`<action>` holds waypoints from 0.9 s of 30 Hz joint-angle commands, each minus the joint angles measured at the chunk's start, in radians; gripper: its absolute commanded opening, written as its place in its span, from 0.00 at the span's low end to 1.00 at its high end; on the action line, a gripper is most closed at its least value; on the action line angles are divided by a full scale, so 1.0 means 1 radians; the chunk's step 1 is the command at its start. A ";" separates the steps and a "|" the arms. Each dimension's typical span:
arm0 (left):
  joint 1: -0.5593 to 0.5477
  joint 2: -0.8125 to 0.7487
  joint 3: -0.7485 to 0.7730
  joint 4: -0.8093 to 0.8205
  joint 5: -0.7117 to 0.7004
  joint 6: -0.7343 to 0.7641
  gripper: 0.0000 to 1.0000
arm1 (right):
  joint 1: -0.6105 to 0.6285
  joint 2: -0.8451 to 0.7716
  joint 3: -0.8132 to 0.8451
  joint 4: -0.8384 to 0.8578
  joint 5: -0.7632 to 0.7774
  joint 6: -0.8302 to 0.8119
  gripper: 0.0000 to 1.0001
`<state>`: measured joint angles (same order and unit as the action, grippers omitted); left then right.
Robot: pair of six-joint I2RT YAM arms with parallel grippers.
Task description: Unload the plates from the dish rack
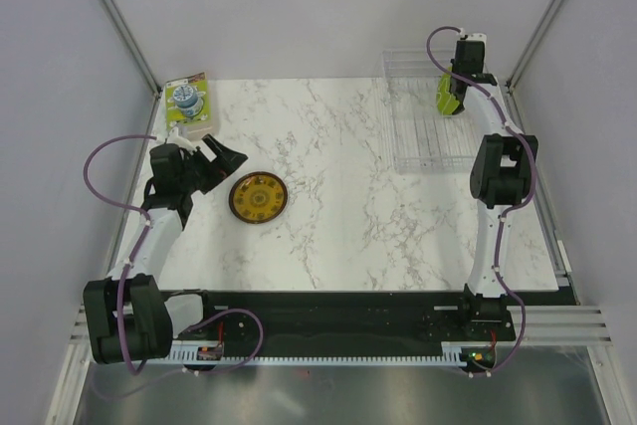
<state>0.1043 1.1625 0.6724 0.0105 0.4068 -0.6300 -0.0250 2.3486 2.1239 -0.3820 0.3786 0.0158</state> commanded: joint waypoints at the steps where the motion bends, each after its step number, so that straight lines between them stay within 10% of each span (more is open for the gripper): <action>1: -0.003 -0.014 0.036 0.039 0.038 0.039 1.00 | -0.009 -0.021 0.025 0.041 -0.092 0.018 0.01; 15: -0.011 -0.001 0.064 -0.006 0.041 0.075 1.00 | 0.189 -0.328 -0.317 0.533 0.505 -0.421 0.00; 21: -0.023 -0.027 0.061 -0.006 0.056 0.075 1.00 | 0.221 -0.534 -0.449 0.455 0.485 -0.323 0.00; 27: -0.034 -0.018 0.038 0.077 0.177 0.026 1.00 | 0.257 -0.759 -0.551 0.191 0.107 -0.019 0.00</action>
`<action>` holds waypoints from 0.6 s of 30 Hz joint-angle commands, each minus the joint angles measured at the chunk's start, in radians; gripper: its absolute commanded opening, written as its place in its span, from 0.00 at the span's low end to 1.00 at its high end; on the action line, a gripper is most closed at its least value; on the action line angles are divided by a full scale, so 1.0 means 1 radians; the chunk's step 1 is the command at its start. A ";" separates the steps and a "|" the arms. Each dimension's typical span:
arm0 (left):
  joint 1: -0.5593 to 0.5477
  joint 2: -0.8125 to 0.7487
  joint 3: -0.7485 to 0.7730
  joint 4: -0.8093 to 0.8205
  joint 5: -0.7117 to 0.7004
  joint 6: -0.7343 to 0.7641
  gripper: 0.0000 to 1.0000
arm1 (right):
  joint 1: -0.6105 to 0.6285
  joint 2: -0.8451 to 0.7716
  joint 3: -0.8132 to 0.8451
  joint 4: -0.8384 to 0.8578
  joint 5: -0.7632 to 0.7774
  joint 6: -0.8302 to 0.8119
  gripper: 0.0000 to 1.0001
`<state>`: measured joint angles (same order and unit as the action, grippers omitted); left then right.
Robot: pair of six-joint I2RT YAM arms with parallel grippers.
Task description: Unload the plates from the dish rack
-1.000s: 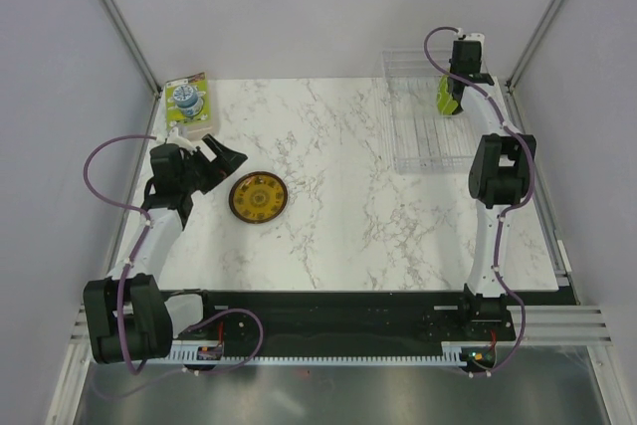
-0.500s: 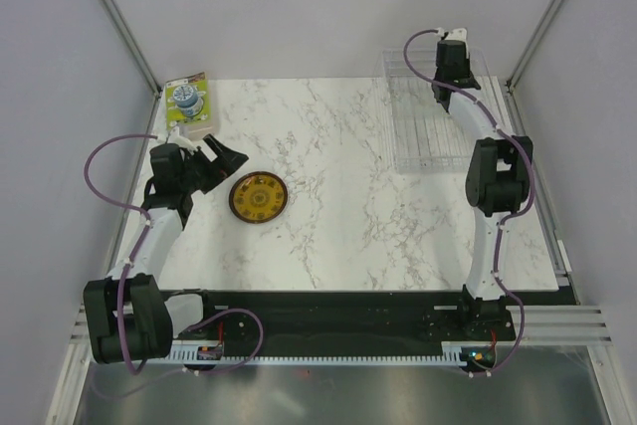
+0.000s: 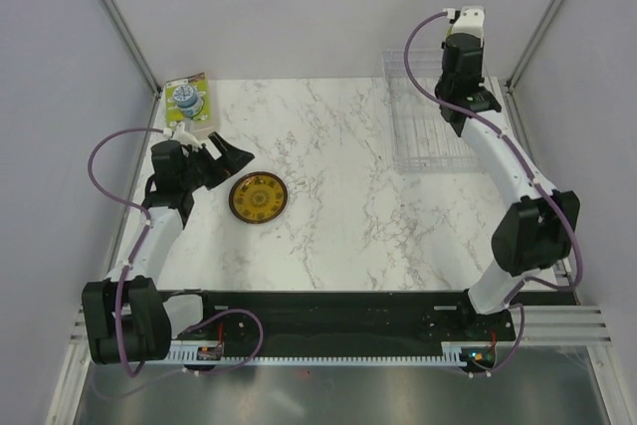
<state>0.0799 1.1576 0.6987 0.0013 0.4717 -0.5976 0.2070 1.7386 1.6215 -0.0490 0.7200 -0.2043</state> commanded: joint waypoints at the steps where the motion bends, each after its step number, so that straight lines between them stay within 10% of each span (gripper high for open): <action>1: -0.011 -0.013 0.004 0.151 0.154 -0.022 1.00 | 0.043 -0.201 -0.092 -0.162 -0.279 0.248 0.01; 8: -0.068 0.007 -0.086 0.408 0.262 -0.172 1.00 | 0.101 -0.387 -0.386 -0.088 -0.748 0.597 0.01; 18: -0.262 0.031 -0.183 0.632 0.179 -0.277 1.00 | 0.241 -0.473 -0.646 0.173 -0.892 0.865 0.01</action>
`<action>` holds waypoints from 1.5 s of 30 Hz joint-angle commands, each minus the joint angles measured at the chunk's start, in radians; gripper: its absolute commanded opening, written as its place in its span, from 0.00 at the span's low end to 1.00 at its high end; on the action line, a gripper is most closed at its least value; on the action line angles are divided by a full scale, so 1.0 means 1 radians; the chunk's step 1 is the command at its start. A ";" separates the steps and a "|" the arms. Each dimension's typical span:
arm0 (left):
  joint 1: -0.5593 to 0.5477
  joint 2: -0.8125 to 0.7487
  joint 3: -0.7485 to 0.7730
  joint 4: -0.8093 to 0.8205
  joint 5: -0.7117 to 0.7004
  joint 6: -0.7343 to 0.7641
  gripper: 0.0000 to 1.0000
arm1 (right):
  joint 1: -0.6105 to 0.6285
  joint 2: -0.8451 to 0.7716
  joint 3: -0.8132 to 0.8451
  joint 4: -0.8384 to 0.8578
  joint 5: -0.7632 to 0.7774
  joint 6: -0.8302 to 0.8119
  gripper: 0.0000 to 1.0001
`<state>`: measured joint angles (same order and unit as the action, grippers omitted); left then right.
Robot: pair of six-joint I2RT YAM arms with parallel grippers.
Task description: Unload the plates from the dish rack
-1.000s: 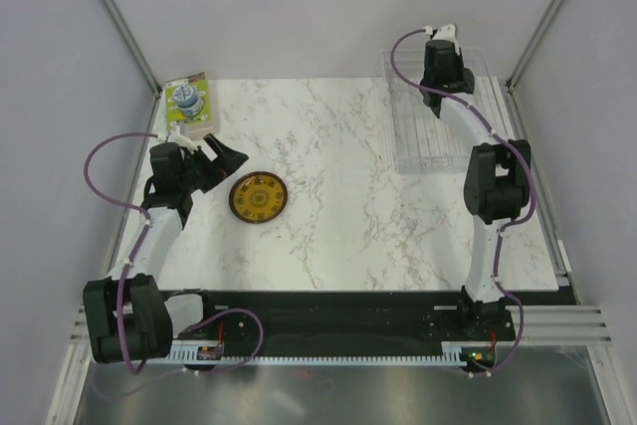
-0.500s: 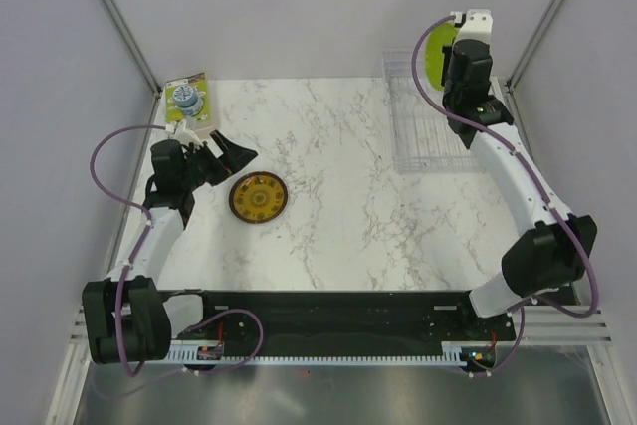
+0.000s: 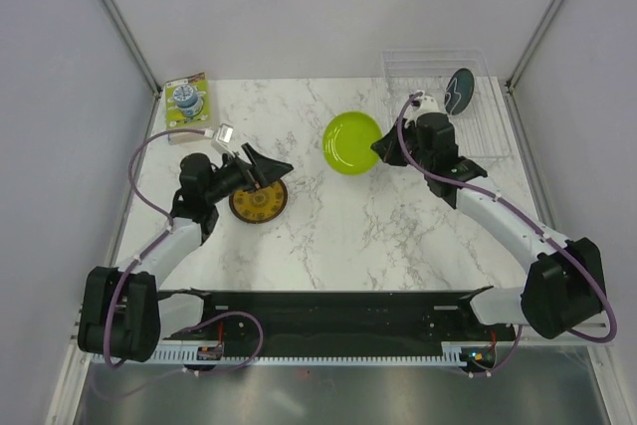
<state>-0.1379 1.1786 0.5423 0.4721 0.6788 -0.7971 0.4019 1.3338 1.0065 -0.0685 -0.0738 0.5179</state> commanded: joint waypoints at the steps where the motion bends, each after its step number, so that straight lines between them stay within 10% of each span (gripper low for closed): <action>1: -0.052 0.022 -0.030 0.174 -0.035 -0.088 1.00 | 0.067 -0.070 -0.060 0.211 -0.110 0.171 0.02; 14: -0.112 0.110 -0.048 0.304 -0.073 -0.128 0.88 | 0.209 -0.050 -0.170 0.404 -0.153 0.347 0.02; 21: -0.111 0.099 -0.061 0.281 -0.117 -0.119 0.22 | 0.216 -0.056 -0.200 0.435 -0.196 0.381 0.04; 23: -0.111 0.075 -0.056 0.197 -0.140 -0.087 0.02 | 0.216 -0.047 -0.187 0.423 -0.214 0.381 0.30; 26: -0.105 0.018 -0.050 0.069 -0.202 -0.039 0.02 | 0.215 -0.051 -0.172 0.354 -0.178 0.346 0.65; 29: -0.079 -0.062 -0.051 -0.051 -0.295 0.005 0.02 | 0.206 -0.074 -0.129 0.186 -0.051 0.248 0.78; 45: 0.077 -0.111 -0.117 -0.408 -0.541 0.119 0.03 | 0.130 -0.191 -0.095 -0.076 0.135 0.074 0.86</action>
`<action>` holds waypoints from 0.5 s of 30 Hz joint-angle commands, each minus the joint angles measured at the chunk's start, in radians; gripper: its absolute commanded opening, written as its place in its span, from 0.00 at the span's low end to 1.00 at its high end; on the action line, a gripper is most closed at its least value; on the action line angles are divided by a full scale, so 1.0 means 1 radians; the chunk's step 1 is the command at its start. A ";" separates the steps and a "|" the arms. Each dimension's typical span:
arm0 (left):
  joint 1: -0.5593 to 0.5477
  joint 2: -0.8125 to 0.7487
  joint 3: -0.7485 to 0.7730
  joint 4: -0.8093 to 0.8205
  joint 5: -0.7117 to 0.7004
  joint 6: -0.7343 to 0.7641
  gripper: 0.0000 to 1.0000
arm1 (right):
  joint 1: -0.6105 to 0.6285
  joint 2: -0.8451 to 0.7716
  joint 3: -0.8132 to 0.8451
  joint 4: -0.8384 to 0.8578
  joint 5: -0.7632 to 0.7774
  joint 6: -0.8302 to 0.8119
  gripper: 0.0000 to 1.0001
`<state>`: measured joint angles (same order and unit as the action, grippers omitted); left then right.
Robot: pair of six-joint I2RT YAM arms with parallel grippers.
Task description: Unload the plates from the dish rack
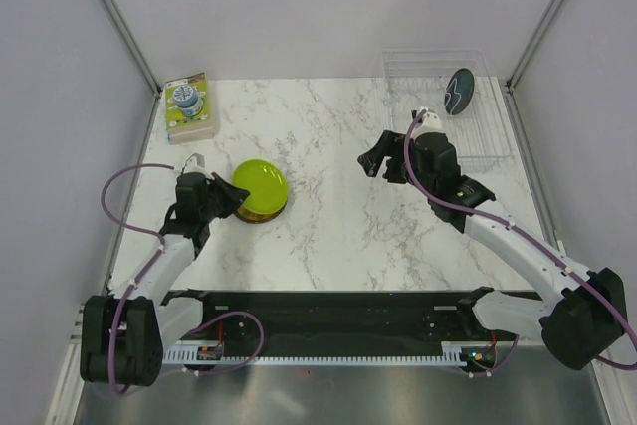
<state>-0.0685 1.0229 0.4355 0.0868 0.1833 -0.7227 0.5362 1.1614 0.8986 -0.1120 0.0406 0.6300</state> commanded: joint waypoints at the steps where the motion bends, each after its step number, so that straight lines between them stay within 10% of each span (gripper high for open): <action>1: 0.009 0.057 -0.011 -0.022 -0.044 0.045 0.03 | -0.005 -0.022 0.013 -0.038 0.024 -0.042 0.85; 9: 0.015 0.101 -0.030 -0.016 -0.077 0.046 0.18 | -0.031 -0.040 0.020 -0.086 0.039 -0.093 0.85; 15: 0.016 0.092 -0.020 -0.030 -0.084 0.060 1.00 | -0.061 -0.037 0.026 -0.107 0.039 -0.122 0.85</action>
<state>-0.0563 1.1225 0.4118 0.0502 0.1303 -0.6975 0.4915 1.1439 0.8986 -0.2050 0.0620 0.5488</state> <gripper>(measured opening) 0.747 0.854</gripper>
